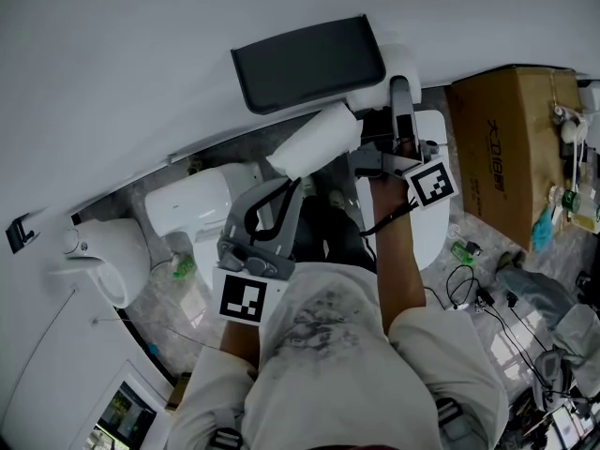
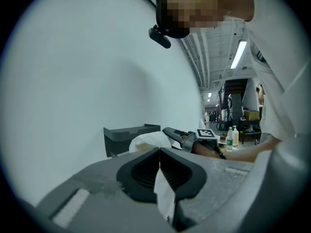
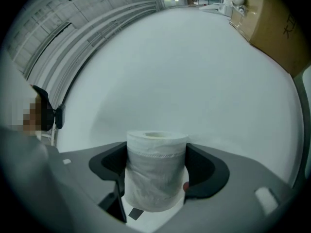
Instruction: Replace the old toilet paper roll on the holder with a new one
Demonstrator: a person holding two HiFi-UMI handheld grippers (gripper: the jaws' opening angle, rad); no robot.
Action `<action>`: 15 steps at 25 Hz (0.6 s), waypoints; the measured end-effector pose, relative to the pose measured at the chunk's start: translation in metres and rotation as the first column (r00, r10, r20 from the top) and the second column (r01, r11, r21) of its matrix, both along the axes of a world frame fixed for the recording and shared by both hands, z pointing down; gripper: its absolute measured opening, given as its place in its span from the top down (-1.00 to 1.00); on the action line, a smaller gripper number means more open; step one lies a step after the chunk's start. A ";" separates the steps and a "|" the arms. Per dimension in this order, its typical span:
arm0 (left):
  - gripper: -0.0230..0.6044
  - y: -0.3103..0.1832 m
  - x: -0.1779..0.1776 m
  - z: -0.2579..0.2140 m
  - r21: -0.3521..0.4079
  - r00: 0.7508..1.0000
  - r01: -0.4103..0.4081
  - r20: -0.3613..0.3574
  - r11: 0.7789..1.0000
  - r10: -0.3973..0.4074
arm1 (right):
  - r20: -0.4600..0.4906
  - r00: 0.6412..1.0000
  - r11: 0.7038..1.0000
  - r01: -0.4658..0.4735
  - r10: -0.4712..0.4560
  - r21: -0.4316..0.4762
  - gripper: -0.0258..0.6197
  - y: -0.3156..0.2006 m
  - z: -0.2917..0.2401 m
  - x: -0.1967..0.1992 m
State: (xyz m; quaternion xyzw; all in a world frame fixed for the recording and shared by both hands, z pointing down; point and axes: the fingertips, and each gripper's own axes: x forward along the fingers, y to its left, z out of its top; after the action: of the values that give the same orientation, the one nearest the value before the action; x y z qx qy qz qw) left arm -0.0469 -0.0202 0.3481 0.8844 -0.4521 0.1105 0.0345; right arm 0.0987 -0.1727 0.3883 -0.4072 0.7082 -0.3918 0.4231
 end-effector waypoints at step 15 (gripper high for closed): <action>0.90 0.008 -0.023 -0.005 0.015 0.999 0.040 0.006 0.999 -0.040 | 0.073 0.992 0.995 0.104 -0.103 -0.006 -0.22 0.014 0.010 -0.050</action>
State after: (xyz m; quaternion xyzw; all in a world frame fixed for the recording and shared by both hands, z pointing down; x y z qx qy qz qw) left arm -0.0699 -0.0123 0.3434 0.8752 -0.4704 0.1090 0.0288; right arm 0.0491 -0.1590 0.3982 -0.3576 0.7107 -0.4310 0.4258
